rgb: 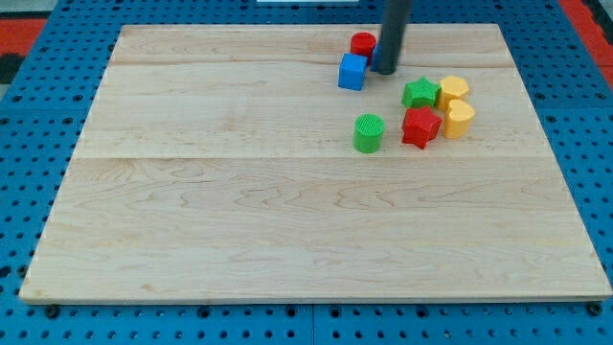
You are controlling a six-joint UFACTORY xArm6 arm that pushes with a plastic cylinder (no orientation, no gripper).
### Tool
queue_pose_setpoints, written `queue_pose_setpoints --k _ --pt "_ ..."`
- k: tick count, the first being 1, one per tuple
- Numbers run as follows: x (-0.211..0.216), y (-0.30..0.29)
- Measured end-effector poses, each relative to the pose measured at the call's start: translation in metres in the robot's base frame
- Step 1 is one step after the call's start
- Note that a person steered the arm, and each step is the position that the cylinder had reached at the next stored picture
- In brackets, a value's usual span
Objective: Move the red circle to the center top
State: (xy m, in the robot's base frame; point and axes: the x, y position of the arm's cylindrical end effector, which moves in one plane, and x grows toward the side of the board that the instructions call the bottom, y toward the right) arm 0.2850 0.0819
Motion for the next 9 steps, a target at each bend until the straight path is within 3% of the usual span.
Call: queue_pose_setpoints --k 1,2,3,4,6,7,8,9 --pt "0.008 -0.022" --pt "0.038 0.025" --pt "0.022 0.084" --pt "0.004 0.085" --pt "-0.056 0.007" --pt "-0.056 -0.053" --pt "-0.042 -0.054" --pt "-0.025 -0.114"
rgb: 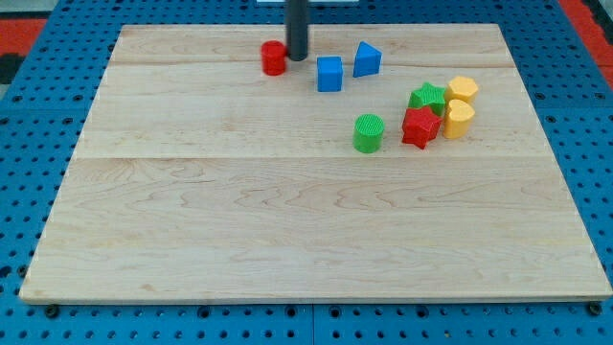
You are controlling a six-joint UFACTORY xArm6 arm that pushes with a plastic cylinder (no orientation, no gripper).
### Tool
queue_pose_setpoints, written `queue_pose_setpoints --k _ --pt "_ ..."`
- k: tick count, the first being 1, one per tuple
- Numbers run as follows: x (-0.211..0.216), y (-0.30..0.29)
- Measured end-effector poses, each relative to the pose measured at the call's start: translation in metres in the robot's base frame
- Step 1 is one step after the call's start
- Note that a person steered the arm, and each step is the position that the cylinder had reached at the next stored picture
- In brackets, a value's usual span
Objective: Move the red circle to the center top
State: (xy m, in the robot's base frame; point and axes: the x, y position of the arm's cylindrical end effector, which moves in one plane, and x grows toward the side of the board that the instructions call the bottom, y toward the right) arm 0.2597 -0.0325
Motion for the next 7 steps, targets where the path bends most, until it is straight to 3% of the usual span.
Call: queue_pose_setpoints --k 1,2,3,4,5,6,7 --pt "0.018 0.032" --pt "0.045 -0.01" --pt "0.045 -0.069" --pt "0.032 -0.06" --pt "0.014 0.012" --pt "0.029 0.016" --pt "0.088 0.024"
